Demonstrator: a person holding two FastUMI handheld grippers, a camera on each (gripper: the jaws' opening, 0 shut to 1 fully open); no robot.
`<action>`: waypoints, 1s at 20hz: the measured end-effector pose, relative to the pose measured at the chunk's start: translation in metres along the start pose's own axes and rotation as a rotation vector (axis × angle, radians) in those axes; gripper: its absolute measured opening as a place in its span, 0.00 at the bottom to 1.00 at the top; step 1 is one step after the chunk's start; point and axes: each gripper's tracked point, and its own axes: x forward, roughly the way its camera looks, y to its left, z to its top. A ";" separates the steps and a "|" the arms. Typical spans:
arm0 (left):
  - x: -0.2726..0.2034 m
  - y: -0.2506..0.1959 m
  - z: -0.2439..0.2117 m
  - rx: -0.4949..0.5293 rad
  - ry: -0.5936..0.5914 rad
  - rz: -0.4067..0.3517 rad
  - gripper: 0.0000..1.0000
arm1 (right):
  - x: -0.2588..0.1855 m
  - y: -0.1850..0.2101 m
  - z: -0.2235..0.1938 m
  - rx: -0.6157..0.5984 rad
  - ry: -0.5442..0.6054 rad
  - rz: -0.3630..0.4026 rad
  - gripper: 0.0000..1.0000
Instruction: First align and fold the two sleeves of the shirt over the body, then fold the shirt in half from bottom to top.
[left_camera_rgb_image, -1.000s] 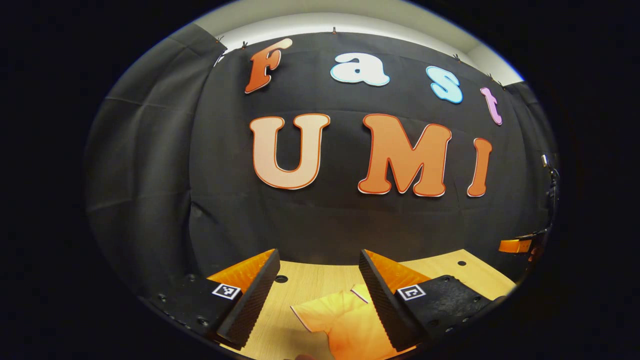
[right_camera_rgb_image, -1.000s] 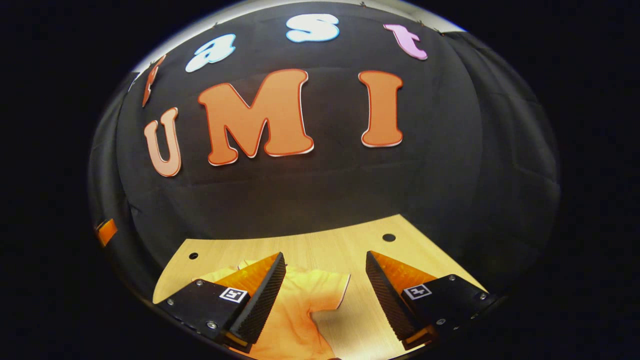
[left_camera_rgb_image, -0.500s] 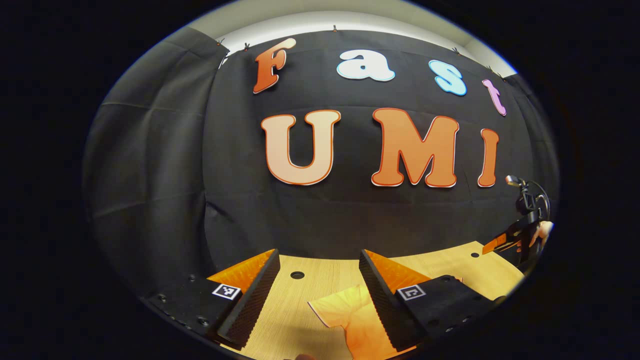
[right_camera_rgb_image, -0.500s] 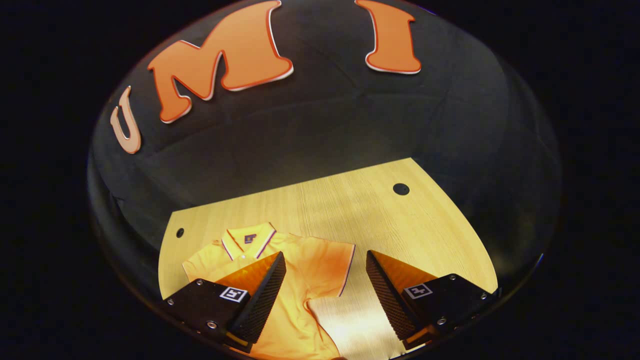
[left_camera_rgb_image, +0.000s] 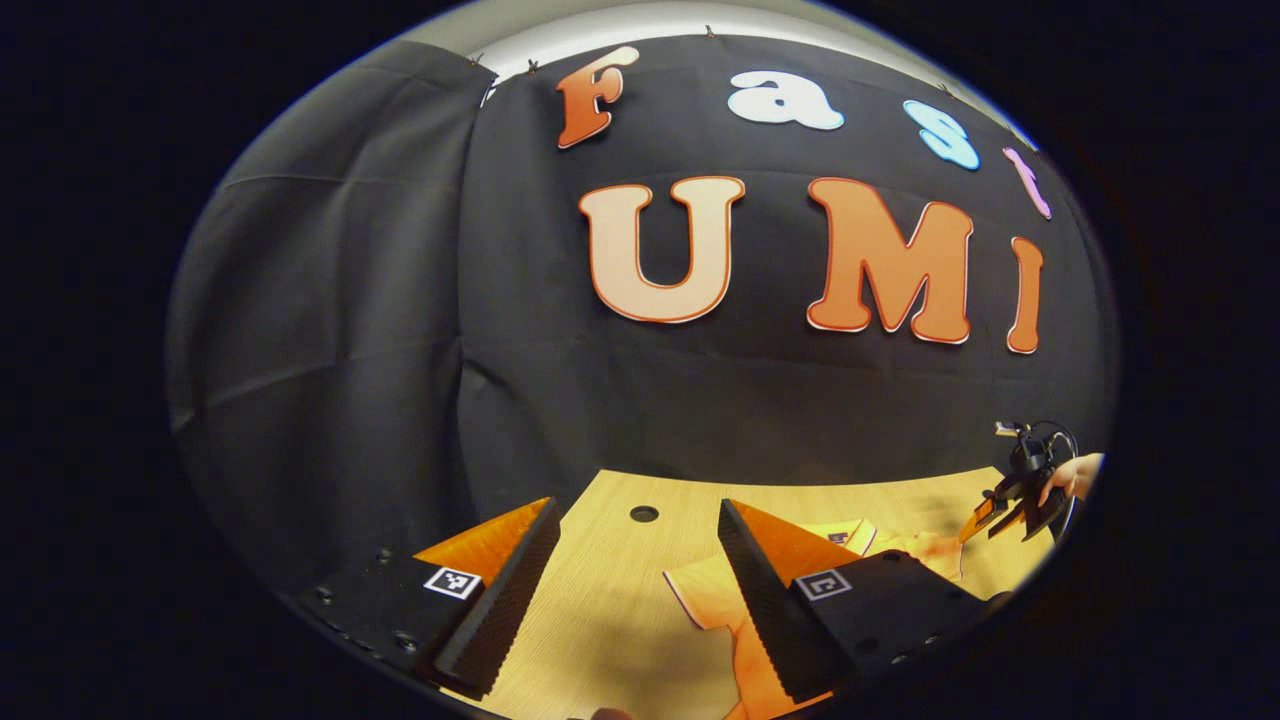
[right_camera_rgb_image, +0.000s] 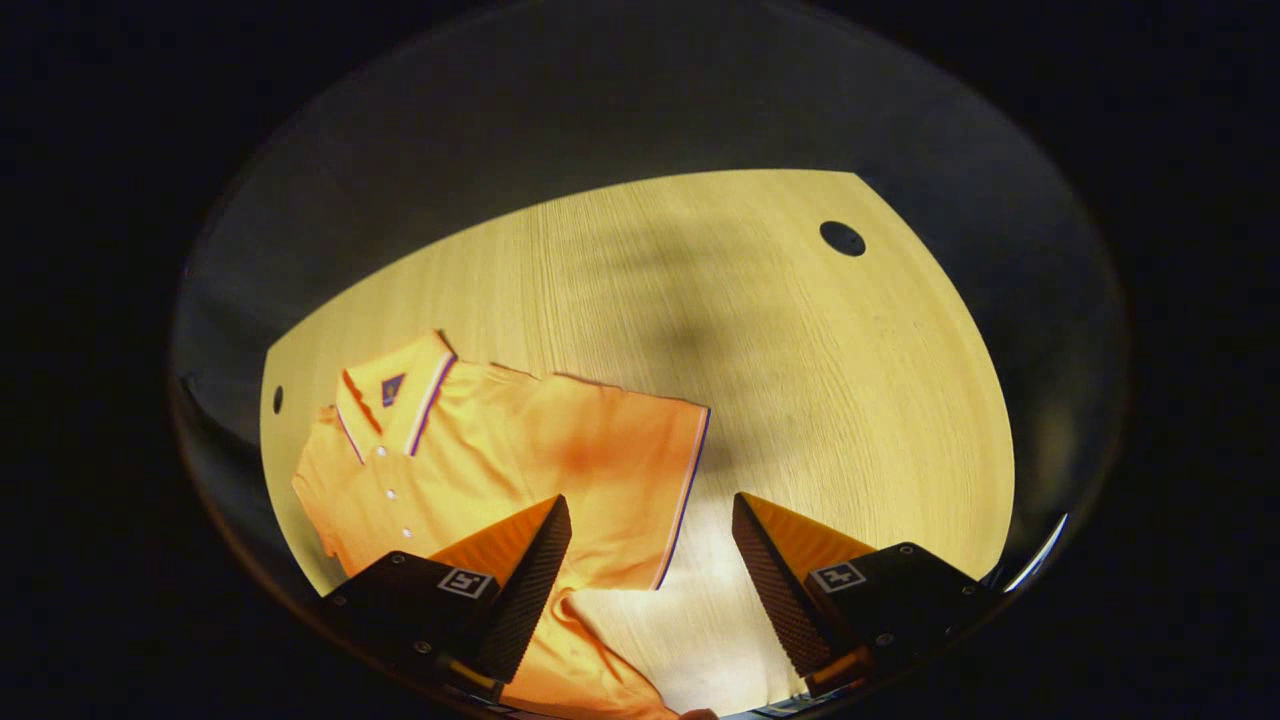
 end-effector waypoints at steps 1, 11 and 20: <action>0.001 -0.001 -0.002 -0.013 0.012 0.001 0.98 | 0.008 -0.001 -0.004 0.016 0.034 -0.011 0.99; 0.010 0.001 -0.013 -0.009 0.051 0.014 0.98 | 0.045 0.001 -0.012 0.041 0.123 -0.028 0.76; 0.013 0.002 -0.015 0.002 0.058 0.006 0.98 | 0.042 0.001 -0.006 0.142 0.074 -0.001 0.01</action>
